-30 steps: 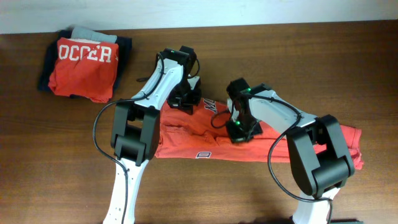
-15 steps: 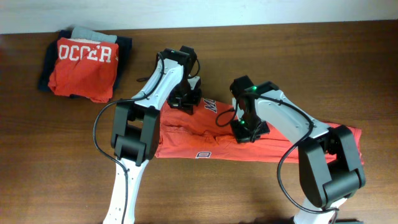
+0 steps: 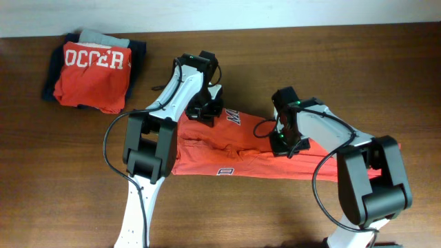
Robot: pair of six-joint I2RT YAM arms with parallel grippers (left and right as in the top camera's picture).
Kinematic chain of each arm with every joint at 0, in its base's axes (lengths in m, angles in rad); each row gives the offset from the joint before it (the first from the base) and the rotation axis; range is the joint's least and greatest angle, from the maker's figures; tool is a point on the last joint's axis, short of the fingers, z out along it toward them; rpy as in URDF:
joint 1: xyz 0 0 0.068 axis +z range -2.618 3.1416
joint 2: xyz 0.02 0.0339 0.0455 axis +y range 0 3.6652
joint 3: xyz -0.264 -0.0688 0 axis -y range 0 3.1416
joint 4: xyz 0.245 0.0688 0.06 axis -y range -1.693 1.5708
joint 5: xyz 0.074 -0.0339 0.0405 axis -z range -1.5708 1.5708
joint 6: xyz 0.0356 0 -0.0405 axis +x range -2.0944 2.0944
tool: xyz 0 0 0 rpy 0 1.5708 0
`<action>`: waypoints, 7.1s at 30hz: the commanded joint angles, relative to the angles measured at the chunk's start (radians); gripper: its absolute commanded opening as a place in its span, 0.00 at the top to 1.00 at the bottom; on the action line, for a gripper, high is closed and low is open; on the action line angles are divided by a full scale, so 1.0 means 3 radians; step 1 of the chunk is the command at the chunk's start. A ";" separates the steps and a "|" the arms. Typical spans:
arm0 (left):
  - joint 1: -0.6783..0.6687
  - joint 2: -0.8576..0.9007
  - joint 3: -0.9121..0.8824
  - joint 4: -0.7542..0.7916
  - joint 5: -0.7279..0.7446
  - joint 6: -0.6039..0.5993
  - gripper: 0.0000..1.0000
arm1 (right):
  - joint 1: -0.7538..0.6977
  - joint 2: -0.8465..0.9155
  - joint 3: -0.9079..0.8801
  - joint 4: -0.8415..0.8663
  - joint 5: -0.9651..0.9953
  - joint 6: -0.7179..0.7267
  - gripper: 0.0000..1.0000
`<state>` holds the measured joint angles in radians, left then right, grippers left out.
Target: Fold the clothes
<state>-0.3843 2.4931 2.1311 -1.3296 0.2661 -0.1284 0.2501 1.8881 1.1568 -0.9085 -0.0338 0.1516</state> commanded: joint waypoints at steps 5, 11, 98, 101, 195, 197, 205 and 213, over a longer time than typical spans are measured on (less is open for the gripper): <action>0.0003 0.0020 0.0036 0.0018 0.0023 0.0006 0.98 | -0.0051 0.0017 -0.0085 -0.0504 0.0106 0.0023 0.96; 0.0003 0.0020 0.0036 0.0017 0.0000 0.0008 0.98 | -0.0216 -0.0067 -0.0067 -0.0572 0.0149 0.0020 0.96; 0.0248 0.0020 0.0036 -0.0006 -0.0074 0.0006 0.98 | -0.3123 -0.0448 0.0036 -0.0556 0.0415 0.0685 0.96; 0.0248 0.0020 0.0036 -0.0006 -0.0075 0.0006 0.98 | -0.3178 -0.0479 0.0125 -0.0579 0.0417 0.0687 0.96; 0.1450 0.0020 0.1488 -0.0833 -0.0103 0.0045 0.63 | -0.2612 0.0285 0.2144 -0.0374 -0.0830 -0.1386 0.96; 0.1450 0.0020 0.1488 -0.0816 -0.0103 0.0045 0.63 | -0.2406 0.0285 0.2171 -0.0520 -0.0809 -0.1517 0.96; 0.1450 0.0020 0.1488 -0.0706 -0.0102 0.0043 0.62 | -0.1690 0.0291 0.2122 -0.1019 -0.0810 -0.1762 0.96; 0.1450 0.0020 0.1488 -0.0680 -0.0102 0.0043 0.58 | -0.1097 0.0291 0.2075 -0.1350 -0.0807 -0.1801 0.96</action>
<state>0.0456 2.4989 2.5660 -1.5391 0.2428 -0.1246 -0.1207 1.9743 1.7893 -1.3048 -0.2745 -0.3714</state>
